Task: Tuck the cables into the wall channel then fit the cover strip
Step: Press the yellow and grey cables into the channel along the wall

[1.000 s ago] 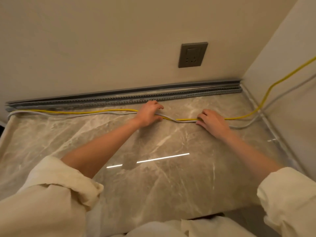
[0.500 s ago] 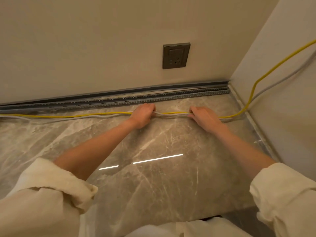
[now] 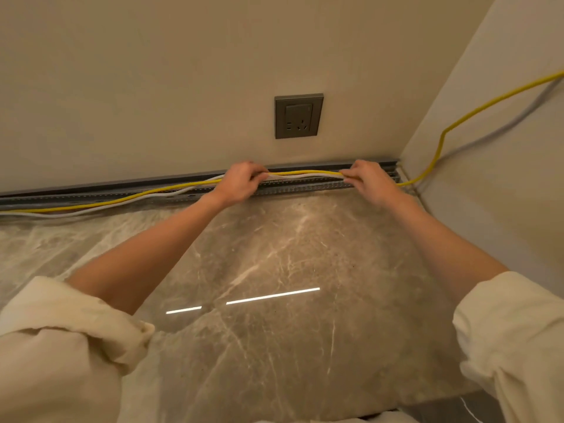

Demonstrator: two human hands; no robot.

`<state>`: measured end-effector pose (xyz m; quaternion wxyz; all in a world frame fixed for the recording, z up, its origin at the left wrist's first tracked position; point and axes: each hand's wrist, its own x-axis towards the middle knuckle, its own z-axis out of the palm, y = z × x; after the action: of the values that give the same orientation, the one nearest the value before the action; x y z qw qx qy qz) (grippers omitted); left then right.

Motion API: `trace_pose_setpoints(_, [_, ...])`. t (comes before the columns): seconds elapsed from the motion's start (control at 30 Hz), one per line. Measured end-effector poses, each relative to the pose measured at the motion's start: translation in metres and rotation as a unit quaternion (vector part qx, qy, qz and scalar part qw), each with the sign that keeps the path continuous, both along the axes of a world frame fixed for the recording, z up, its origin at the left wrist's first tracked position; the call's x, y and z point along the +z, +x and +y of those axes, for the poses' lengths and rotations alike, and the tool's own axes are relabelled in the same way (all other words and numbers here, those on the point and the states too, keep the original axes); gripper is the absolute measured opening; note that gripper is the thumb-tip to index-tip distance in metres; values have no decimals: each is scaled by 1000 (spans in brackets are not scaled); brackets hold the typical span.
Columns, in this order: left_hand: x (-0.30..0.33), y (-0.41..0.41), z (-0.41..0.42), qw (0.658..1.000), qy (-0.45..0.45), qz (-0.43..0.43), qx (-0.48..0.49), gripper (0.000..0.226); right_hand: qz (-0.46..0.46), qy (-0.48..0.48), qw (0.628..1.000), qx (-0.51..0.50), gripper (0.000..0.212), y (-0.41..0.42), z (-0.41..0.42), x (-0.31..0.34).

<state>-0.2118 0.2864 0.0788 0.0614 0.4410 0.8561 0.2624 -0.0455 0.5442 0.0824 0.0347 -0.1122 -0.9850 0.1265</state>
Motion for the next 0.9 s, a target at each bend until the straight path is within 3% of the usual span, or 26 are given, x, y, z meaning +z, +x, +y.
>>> trace_pose_setpoints(0.23, [-9,-5,15,1000,-11,9,12,25,-8,61,998,-12,26,-14,13,-5])
trace_pose_setpoints(0.6, [-33,7,27,989,25,-52,139,25,1,-89,989,-115,30,-27,12,-24])
trace_pose_setpoints(0.8, [-41,14,31,980,47,-71,179,22,-32,-52,995,-83,29,-26,17,-35])
trace_pose_setpoints(0.9, [-42,15,33,978,47,-68,193,22,11,-65,993,-97,23,-27,15,-34])
